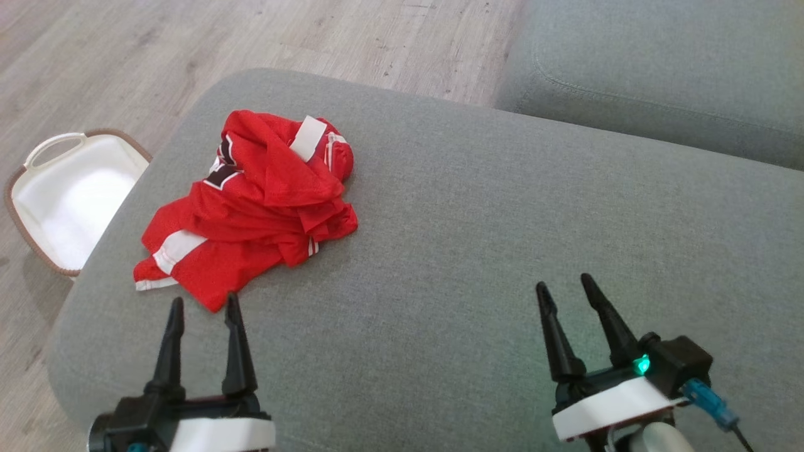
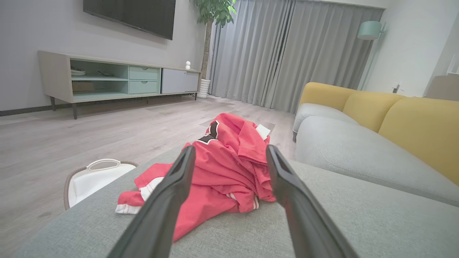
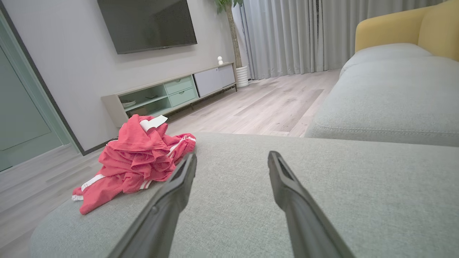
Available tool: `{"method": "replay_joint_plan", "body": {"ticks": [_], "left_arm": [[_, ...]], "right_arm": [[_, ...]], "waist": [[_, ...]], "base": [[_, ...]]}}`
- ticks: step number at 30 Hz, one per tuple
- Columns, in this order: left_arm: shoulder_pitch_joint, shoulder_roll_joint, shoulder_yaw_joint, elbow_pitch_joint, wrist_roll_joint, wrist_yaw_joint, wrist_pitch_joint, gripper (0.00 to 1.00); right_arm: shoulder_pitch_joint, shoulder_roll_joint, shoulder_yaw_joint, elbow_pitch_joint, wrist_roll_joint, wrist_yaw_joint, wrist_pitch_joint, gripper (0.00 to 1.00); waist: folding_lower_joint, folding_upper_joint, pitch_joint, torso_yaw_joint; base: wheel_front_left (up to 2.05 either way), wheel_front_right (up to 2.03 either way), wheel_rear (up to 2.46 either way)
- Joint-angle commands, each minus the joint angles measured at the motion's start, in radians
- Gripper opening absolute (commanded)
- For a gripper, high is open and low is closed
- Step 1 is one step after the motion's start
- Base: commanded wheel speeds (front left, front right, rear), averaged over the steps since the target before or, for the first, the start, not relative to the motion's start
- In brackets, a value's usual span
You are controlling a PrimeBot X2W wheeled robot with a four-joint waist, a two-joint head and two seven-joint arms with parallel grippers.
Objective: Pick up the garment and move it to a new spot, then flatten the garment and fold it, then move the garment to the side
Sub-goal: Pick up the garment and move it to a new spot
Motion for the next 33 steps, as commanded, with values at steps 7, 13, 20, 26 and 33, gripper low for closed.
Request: {"method": "replay_joint_plan", "body": {"ticks": [7,13,20,26,33], "left_arm": [[-0.071,0.006,0.072,-0.012,0.114,0.025,-0.005,1.0],[-0.266,0.068,0.096,0.117,0.151,-0.011,0.002,1.0],[-0.582,0.183,0.081,0.312,0.154,-0.104,0.241,1.0],[-0.781,0.281,0.038,0.495,0.146,-0.165,0.431,1.0],[-0.901,0.336,0.01,0.678,0.082,-0.181,0.499,1.0]], "right_arm": [[-0.056,-0.007,0.027,-0.033,-0.027,-0.001,-0.011,1.0],[-0.089,-0.007,0.0,-0.045,-0.062,-0.001,-0.011,1.0],[-0.136,-0.007,-0.028,-0.06,-0.108,-0.001,-0.011,1.0],[-0.193,-0.007,-0.024,-0.089,-0.119,-0.001,-0.011,1.0],[-0.222,-0.007,-0.022,-0.12,-0.131,-0.001,-0.011,1.0]], "waist": [[0.0001,0.0,0.052,-0.029],[0.0001,0.0,0.142,-0.055],[0.0001,0.0,0.239,-0.079],[0.0001,0.0,0.322,-0.13],[0.0001,0.0,0.382,-0.179]], "base": [[0.0,0.0,0.0],[0.0,0.0,0.0],[0.0,0.0,0.0],[0.0,0.0,0.0],[0.0,0.0,0.0]]}}
